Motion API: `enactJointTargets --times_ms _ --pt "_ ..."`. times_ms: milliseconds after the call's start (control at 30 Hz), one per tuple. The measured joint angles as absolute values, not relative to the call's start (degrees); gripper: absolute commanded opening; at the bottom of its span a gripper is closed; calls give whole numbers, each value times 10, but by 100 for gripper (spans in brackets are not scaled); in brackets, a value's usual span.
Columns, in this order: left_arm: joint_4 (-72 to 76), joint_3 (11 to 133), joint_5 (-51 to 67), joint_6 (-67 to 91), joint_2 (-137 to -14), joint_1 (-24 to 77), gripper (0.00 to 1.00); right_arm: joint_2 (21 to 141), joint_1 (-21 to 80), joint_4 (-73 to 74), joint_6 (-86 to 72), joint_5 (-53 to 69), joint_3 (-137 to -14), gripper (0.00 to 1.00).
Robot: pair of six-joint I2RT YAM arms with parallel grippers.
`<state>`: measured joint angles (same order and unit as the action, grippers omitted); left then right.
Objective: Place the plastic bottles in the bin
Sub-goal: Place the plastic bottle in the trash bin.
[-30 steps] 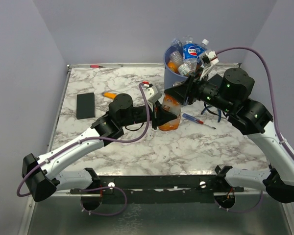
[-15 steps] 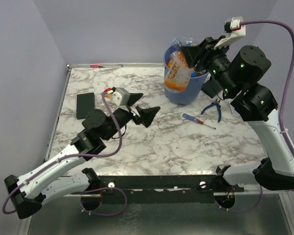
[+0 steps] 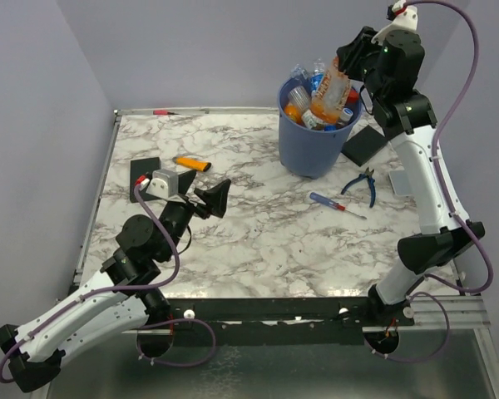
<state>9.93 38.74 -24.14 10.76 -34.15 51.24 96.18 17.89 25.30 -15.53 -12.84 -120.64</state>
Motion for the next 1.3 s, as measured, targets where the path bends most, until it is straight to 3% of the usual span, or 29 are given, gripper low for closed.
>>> enactJointTargets --times_ms 400,533,667,767,1100,1300 --pt "74 370 -271 111 -344 512 99 978 178 186 -206 -78 -1140 22" --pt "74 364 -275 111 -343 512 99 983 178 181 -213 -71 -1130 33" --pt "73 357 -276 113 -343 512 99 991 178 181 -215 -63 -1129 57" --pt "72 354 -276 116 -347 512 99 991 178 180 -220 -59 -1121 67" --pt "71 352 -276 118 -352 512 99 991 178 197 -226 -61 -1124 79" --pt "71 352 -276 118 -352 512 99 980 178 207 -225 -66 -1133 81"
